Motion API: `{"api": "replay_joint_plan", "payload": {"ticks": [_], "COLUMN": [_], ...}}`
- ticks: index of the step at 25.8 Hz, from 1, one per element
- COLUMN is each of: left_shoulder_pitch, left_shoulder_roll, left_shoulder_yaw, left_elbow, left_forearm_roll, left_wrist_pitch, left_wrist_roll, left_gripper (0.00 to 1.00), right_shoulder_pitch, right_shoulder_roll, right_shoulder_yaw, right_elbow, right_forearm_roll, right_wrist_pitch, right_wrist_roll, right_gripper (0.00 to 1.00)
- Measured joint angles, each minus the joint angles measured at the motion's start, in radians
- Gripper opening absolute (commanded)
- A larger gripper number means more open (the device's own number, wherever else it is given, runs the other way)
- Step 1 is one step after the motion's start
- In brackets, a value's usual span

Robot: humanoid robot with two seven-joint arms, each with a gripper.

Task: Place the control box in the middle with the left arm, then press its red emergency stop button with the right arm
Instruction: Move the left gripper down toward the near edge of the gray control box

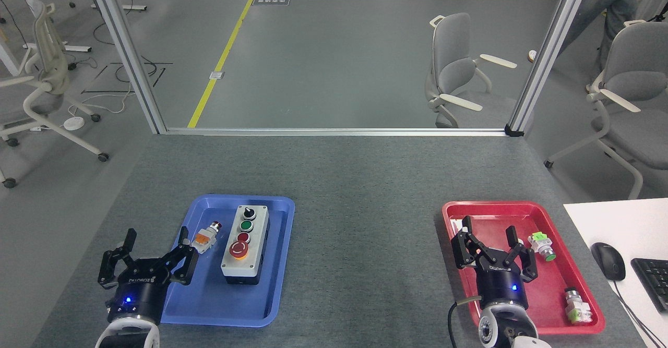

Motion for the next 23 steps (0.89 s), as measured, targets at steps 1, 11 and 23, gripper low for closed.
{"api": "replay_joint_plan", "payload": {"ticks": [1, 11, 23], "left_shoulder_pitch": [0.000, 0.000, -0.001], "left_shoulder_roll": [0.000, -0.001, -0.006], "left_shoulder_yaw": [0.000, 0.000, 0.000], "left_elbow": [0.000, -0.005, -0.026], "left_forearm_roll": [0.000, 0.001, 0.005], "left_wrist_pitch": [0.000, -0.006, -0.011], "left_wrist_roll": [0.000, 0.002, -0.004], "left_gripper": [0.99, 0.99, 0.99], "right_shoulder_pitch": [0.000, -0.003, -0.016], "right_shoulder_roll": [0.000, 0.008, 0.004], "right_shoulder_yaw": [0.001, 0.006, 0.005], "right_elbow": [0.000, 0.001, 0.001], "right_forearm_roll": [0.011, 0.034, 0.023], "right_wrist_pitch": [0.000, 0.000, -0.012], "right_wrist_roll": [0.000, 0.000, -0.005], "right_gripper": [0.98, 0.99, 0.99]}}
